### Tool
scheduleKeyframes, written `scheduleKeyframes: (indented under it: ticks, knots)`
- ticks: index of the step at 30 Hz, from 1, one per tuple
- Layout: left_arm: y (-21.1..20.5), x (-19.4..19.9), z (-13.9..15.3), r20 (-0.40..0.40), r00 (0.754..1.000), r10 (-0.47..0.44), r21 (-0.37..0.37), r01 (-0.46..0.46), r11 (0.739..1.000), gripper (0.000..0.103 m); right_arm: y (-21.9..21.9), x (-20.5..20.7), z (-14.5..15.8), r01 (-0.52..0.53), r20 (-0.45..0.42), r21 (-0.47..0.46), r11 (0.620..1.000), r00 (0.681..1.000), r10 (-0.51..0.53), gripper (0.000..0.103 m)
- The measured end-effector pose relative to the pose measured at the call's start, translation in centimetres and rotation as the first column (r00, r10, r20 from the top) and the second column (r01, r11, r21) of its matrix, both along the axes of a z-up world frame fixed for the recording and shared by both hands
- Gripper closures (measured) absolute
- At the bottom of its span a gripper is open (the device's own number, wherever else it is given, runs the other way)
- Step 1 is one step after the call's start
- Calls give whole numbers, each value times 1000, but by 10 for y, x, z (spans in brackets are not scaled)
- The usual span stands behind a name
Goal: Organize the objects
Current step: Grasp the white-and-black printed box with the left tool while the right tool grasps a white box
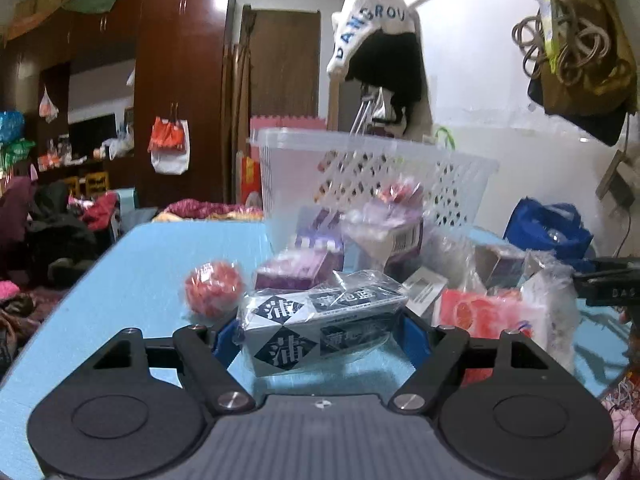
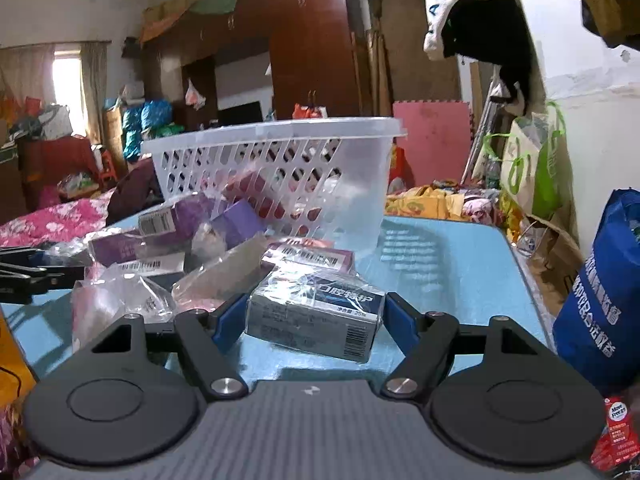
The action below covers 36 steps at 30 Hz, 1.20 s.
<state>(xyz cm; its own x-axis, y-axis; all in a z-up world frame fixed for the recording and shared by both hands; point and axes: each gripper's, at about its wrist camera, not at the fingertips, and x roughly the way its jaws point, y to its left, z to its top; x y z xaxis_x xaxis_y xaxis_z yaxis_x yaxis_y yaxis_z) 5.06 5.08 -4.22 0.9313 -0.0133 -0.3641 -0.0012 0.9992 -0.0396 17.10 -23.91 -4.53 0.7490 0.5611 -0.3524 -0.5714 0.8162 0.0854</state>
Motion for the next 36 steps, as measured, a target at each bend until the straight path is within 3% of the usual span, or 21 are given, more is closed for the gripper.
scheduleKeyframes:
  ticks: [7,10,14,19,23,29,36]
  knots:
    - [-3,-2,9,71,997,-16,16,15,1000,22,1,-15,10,24,54,-25,999,998,-23,27]
    - [2,-4,20,102,995,-17,0,17,1000,22,-2,-17,24,8,65,4,1000,998,-8,27]
    - [8,-5,51,175,984,-32,3,32,999,22,5,-20,55,-17,139,9,1000,990,16,27]
    - [9,25,105,204,976,-79,2,80,997,22,32,1,102,-34,225,-10,999,974,36,27]
    - [3,84,135,164,983,-87,2,88,996,22,68,42,130,-8,213,-50,999,977,18,27]
    - [4,192,130,-52,997,-61,-48,58,997,22,109,102,132,-8,89,-99,995,996,17,27]
    - [15,217,113,-101,994,-50,-94,40,995,21,116,113,117,-6,77,-138,990,997,17,23]
